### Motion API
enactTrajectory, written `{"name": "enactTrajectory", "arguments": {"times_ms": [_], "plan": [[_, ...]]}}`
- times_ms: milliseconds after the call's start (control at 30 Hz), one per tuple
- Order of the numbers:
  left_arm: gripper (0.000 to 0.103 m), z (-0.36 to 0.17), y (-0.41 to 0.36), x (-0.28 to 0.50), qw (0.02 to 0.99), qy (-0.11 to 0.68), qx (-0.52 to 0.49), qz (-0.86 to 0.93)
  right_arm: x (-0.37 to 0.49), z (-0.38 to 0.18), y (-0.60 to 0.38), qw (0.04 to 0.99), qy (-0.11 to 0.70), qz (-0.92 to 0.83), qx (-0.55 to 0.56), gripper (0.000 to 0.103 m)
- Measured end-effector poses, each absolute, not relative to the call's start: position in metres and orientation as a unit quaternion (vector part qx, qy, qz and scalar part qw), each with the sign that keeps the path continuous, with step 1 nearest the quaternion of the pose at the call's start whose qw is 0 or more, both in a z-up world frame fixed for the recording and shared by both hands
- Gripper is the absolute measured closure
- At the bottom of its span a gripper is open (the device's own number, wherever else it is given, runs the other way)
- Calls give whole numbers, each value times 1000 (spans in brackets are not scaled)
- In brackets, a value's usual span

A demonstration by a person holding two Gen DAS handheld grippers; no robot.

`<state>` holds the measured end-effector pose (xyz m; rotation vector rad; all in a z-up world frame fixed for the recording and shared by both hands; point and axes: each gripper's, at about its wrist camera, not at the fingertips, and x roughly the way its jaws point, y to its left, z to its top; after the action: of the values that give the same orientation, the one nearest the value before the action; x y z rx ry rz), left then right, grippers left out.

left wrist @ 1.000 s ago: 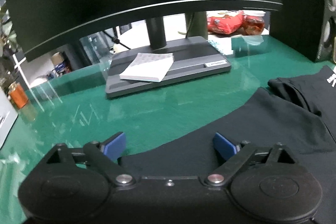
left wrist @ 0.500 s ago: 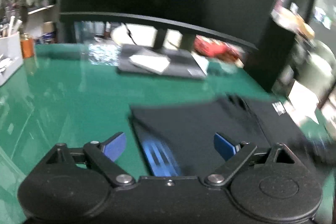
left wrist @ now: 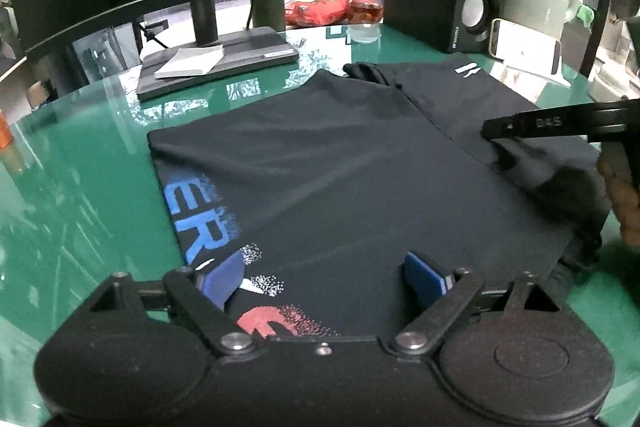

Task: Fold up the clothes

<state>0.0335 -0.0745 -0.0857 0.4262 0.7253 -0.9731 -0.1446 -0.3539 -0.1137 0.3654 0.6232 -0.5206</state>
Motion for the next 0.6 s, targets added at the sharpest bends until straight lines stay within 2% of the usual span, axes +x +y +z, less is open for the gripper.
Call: {"name": "enactTrajectory", "arguments": {"times_ms": [133,233,300,333,400,600], "plan": [[15,-85,-64,50,811,346,192,-430,-150,-112,-348,910,303,-218,182,80],[14,-79,-52,58,823,347,193,-407,-156,-106,-351,912,291,-219,188,74],[7,-67,-43,63,824,345,153,-422,-157,-101,-354,914,282,-223,189,70],[0,-61,-41,69,828,343,126,-426,-155,-97,-357,914,279,-227,185,70],[0,-51,-43,82,840,338,85,-417,-139,-92,-362,918,280,-226,170,70],[0,-63,-78,104,857,340,122,-367,-93,-99,-370,911,321,-232,113,70]]}}
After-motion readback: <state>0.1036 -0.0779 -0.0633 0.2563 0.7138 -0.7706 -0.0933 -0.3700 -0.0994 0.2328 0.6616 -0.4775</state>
